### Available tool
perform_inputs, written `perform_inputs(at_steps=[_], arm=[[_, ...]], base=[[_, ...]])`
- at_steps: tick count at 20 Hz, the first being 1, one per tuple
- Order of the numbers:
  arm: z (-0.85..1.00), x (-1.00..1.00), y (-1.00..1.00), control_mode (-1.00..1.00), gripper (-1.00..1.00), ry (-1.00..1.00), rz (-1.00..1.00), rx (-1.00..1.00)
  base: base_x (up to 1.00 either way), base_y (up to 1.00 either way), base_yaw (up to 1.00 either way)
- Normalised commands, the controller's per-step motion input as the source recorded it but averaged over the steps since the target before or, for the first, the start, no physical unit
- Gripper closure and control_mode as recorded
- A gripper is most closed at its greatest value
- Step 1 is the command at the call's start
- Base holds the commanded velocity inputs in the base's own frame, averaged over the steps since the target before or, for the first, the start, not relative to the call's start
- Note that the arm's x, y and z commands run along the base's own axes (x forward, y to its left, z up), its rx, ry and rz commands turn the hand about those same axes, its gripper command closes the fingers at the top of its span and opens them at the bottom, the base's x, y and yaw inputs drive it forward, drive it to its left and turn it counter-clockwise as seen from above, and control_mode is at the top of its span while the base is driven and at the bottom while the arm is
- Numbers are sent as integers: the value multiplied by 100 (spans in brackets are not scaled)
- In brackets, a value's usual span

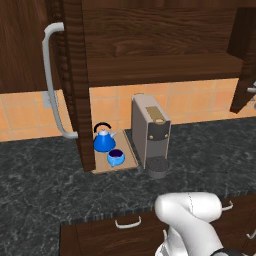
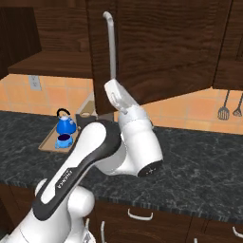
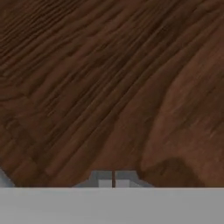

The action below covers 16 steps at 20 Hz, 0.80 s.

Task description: Pick the kettle from the counter and place it on the tray. Then pick the mug from the cabinet and place it on the tray. Then close the cabinet doors.

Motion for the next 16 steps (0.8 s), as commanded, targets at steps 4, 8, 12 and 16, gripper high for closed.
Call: perform_inputs(at_steps=[4, 8, 12, 16], arm=[[0, 75, 21, -100, 100, -6, 17, 9], [0, 72, 8, -100, 100, -2, 11, 12], [25, 48, 29, -100, 100, 26, -6, 3], [53, 56, 15, -100, 100, 22, -8, 1]], base=[[0, 0, 0], [0, 0, 0], [0, 0, 0], [0, 0, 0]])
